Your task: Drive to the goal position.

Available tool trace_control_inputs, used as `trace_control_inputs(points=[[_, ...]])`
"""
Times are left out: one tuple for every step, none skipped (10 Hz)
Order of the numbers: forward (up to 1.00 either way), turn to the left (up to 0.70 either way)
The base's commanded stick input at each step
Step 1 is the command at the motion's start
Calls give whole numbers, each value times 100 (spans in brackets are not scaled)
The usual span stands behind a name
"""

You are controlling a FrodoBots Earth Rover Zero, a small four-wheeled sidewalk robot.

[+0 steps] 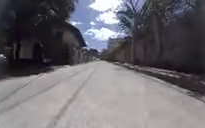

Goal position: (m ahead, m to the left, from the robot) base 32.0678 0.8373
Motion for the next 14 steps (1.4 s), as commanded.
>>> trace_control_inputs(points=[[100, 0], [100, 0], [100, 0], [100, 0], [100, 0], [100, 0], [100, 0], [100, 0], [100, 0], [100, 0], [100, 0], [100, 0], [100, 0], [100, 0]])
